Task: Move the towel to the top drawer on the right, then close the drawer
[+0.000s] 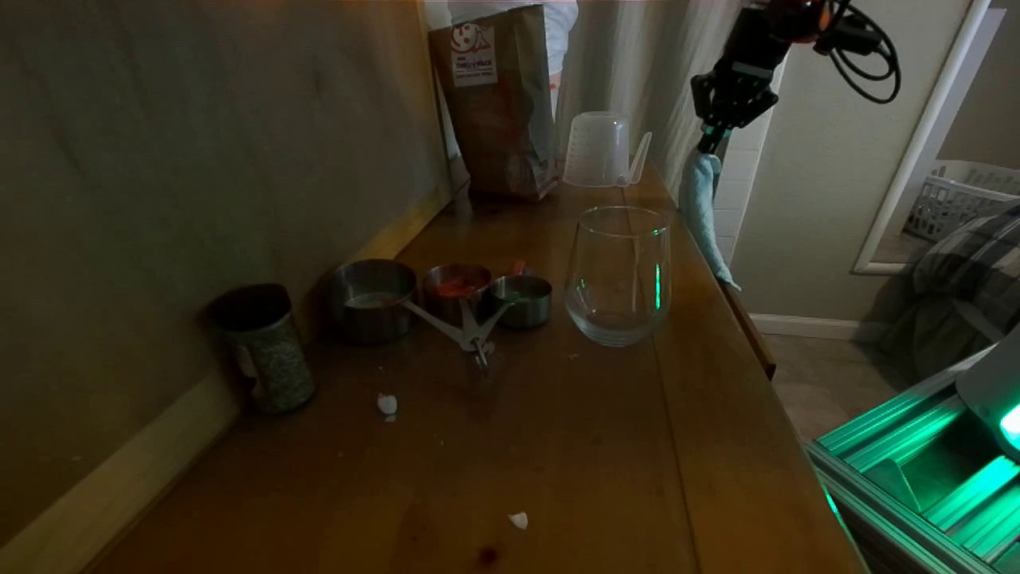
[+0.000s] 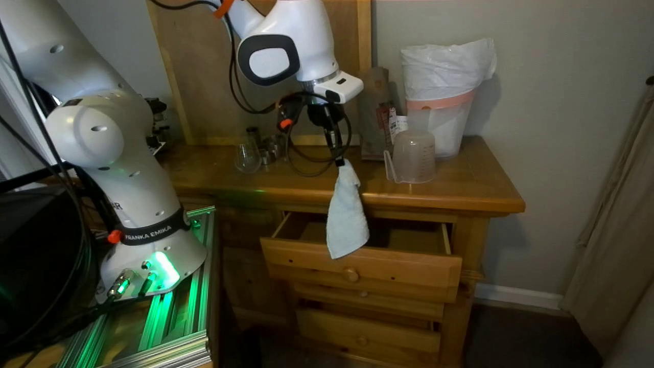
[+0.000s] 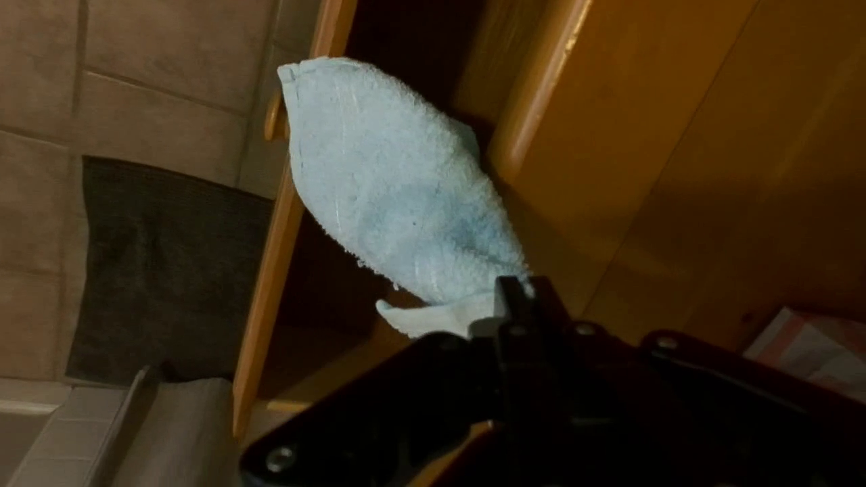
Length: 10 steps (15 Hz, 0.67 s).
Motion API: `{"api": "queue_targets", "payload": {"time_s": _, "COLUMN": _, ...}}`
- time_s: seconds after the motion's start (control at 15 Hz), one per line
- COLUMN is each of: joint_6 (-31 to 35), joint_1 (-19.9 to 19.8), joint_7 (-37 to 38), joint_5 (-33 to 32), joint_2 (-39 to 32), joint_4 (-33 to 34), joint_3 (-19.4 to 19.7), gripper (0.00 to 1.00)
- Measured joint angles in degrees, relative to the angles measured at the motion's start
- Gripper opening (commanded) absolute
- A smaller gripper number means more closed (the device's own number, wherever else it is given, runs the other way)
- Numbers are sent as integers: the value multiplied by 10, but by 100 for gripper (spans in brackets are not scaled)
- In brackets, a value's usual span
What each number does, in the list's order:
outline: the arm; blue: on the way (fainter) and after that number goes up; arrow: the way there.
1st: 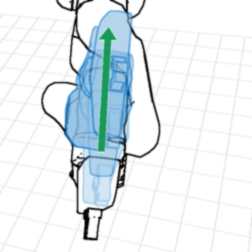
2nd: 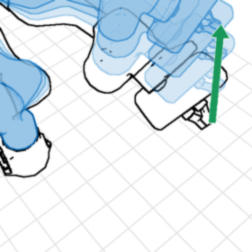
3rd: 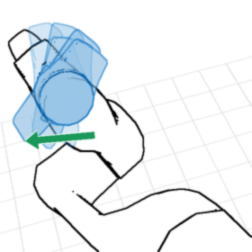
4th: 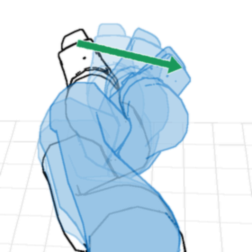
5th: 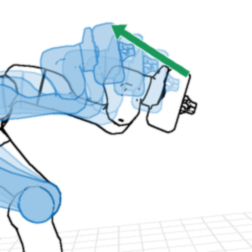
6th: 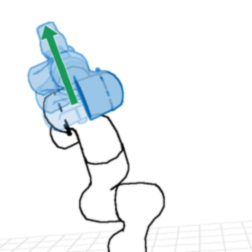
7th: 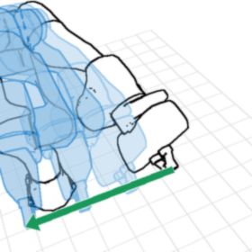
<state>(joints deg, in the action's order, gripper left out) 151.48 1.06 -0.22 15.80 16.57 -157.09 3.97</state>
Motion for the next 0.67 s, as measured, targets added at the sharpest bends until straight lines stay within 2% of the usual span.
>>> {"api": "queue_targets", "payload": {"time_s": 0.4, "joint_6": 3, "joint_1": 5, "joint_7": -2, "joint_5": 4, "joint_2": 37, "joint_4": 0, "joint_3": -2, "gripper": 2}}
{"api": "queue_targets", "payload": {"time_s": 0.67, "joint_6": 3, "joint_1": 41, "joint_7": -68, "joint_5": 80, "joint_2": 34, "joint_4": -2, "joint_3": 47, "gripper": 2}}
